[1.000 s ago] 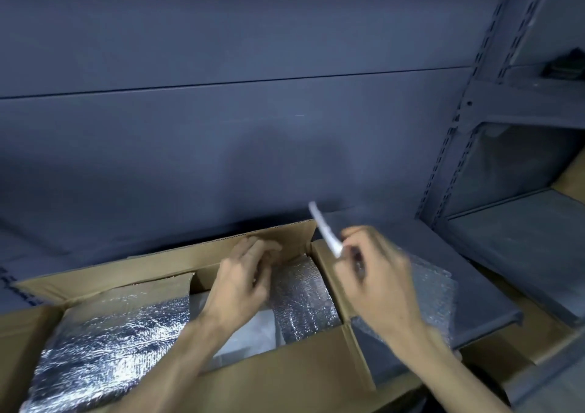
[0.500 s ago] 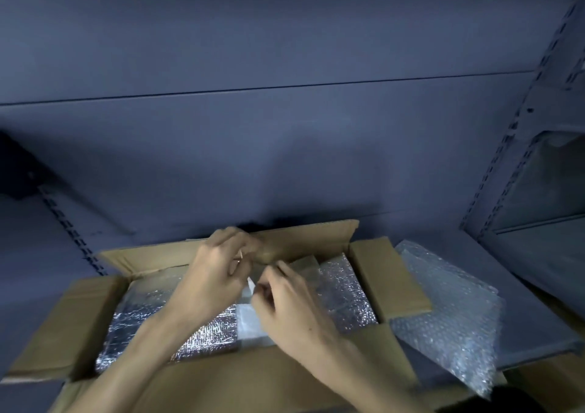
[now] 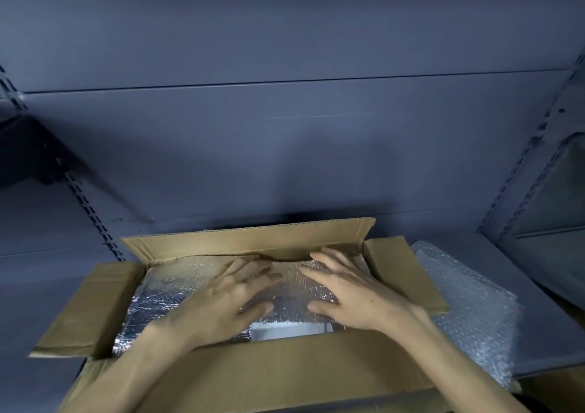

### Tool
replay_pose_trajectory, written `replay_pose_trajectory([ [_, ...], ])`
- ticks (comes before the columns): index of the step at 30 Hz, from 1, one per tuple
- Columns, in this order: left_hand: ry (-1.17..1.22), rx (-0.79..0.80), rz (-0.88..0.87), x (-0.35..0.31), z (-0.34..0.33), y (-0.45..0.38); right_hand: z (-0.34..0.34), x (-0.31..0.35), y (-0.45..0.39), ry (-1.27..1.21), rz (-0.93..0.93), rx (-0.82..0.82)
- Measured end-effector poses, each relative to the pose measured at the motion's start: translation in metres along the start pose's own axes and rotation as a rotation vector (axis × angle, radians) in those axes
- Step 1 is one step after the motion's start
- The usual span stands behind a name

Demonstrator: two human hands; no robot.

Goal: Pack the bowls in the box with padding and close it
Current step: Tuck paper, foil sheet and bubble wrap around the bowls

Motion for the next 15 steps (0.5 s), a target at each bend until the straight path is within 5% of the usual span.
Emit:
replay_pose_trajectory([
  [8,0.011,0.318,0.037,0.015,-0.045,0.009,-0.022,-0.016,0.004,0.01,0.018,0.15],
  [15,0.008,0.318,0.027,0.015,-0.057,0.004,-0.043,-0.026,0.0,-0.006,-0.068,0.193],
])
Point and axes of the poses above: each hand's wrist, its own y-axis away from the middle knuckle, its own z-axis out of the back of the hand, x = y × z, the point moved 10 cm from there along -y, towards the middle knuckle, and after that the axes turned 11 degrees about z, right-handed, at the moved point
